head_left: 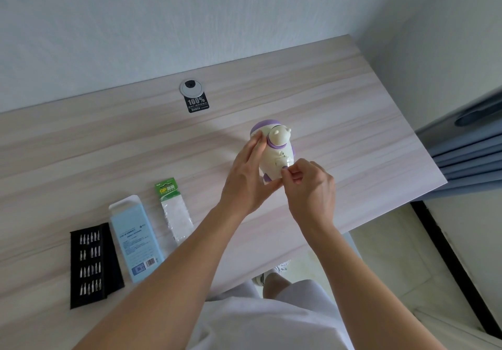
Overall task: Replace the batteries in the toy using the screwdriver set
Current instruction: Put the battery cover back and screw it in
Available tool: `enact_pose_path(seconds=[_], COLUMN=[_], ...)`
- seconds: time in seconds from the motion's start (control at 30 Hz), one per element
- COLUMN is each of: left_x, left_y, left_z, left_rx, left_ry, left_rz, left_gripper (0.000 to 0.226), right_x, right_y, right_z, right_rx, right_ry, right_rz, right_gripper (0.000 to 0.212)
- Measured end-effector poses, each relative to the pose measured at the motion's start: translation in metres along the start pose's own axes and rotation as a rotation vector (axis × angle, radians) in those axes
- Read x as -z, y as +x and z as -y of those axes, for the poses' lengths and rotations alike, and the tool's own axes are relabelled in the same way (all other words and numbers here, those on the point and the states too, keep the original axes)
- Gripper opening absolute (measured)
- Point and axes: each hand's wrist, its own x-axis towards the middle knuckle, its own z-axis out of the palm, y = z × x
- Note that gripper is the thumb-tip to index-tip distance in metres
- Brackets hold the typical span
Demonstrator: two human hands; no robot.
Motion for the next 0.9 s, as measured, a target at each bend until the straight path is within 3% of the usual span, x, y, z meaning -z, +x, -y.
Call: enact_pose_path(seconds=[0.2, 0.5, 0.9], left_x=[0.012, 0.009, 0.005], left_y=[0.012, 0.028, 0.035], left_z=[-0.005, 0.013, 0.016], left_rx=[0.079, 0.197, 0.240], left_ry=[-0.139, -0.269, -0.385], left_rz=[-0.014, 0.098, 0.060], left_gripper=[0.072, 0.092, 0.091], right_x=[0.004, 0.004, 0.009], right_y=[-0.003, 0.008, 0.035], right_z=[-0.007, -0.013, -0.027], right_rx=[-0.030, -0.274, -0.318], right_ry=[0.146, 0.426, 0.620], right_rz=[0.000, 0.193, 0.536], right_gripper=[0.015, 0.021, 0.024])
